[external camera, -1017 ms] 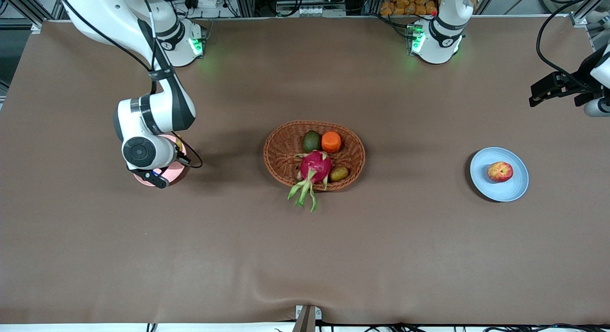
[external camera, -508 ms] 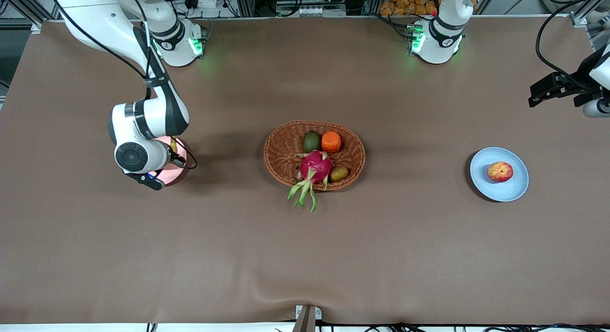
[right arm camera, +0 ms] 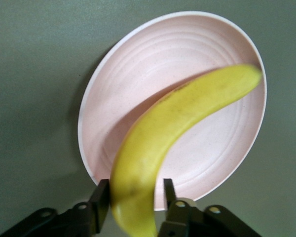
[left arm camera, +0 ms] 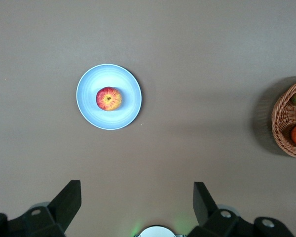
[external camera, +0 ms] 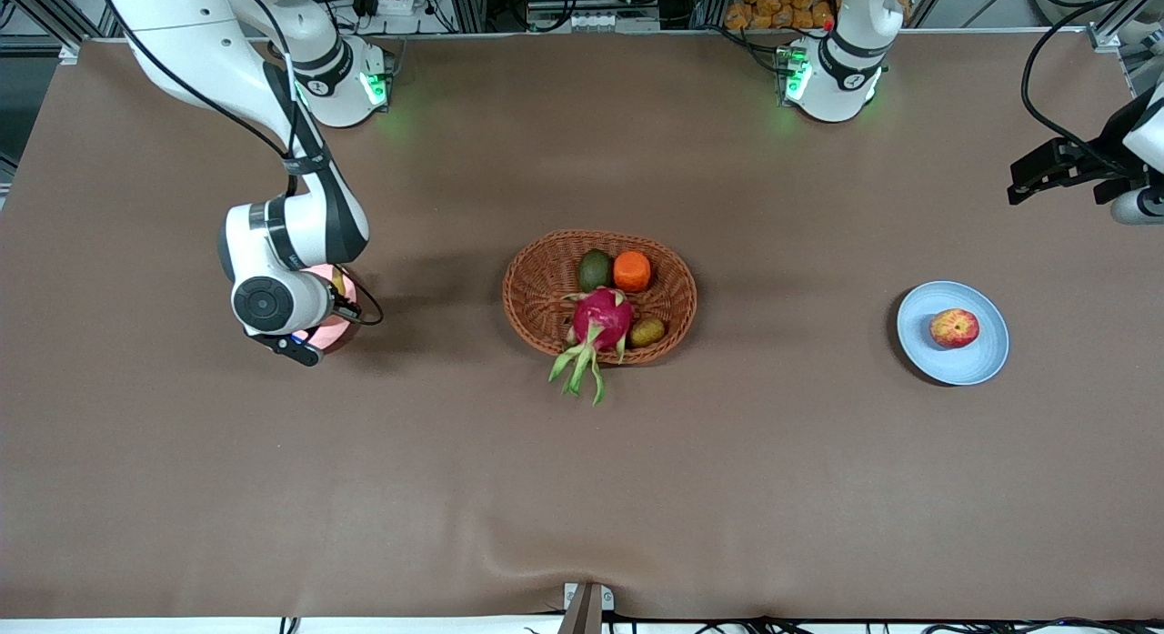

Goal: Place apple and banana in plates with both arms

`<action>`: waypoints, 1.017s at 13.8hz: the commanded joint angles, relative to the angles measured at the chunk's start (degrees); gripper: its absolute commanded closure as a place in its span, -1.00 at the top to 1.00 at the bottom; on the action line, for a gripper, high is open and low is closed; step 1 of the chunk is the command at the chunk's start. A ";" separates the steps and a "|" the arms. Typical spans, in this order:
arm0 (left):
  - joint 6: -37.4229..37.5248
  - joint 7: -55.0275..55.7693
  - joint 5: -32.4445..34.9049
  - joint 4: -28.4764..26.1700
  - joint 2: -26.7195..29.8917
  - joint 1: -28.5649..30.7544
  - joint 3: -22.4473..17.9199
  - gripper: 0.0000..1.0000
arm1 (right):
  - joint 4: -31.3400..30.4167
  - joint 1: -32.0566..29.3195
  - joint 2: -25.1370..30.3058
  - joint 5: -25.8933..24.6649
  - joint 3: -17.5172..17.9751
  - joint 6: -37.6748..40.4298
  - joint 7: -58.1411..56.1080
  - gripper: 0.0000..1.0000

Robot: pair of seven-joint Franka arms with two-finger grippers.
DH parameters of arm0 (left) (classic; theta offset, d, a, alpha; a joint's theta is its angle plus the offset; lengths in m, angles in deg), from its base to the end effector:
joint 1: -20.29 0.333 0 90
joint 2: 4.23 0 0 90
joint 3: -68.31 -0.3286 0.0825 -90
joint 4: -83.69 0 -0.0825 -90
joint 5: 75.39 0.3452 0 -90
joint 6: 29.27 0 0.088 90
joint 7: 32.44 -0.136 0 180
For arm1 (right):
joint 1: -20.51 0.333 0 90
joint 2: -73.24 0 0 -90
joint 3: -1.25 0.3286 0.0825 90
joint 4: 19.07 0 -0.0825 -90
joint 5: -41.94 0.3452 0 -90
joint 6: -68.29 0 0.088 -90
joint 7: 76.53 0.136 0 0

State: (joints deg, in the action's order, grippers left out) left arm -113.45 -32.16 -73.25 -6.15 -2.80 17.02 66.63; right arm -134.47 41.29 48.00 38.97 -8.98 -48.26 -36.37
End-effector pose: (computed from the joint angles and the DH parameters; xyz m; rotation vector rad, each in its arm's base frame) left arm 0.4947 -0.0081 0.6136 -3.1016 0.0318 0.1136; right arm 0.5150 0.0921 0.2243 2.7381 -0.6745 -0.4633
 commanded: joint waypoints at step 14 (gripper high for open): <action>0.86 -0.55 -0.81 1.42 -0.63 -0.33 -0.25 1.00 | 39.54 -2.22 9.14 10.61 0.30 44.73 -12.64 1.00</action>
State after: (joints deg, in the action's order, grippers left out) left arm -113.45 -32.16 -73.25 -6.13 -2.83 17.01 66.63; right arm -98.22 40.42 55.86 48.55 -8.97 -6.16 -45.38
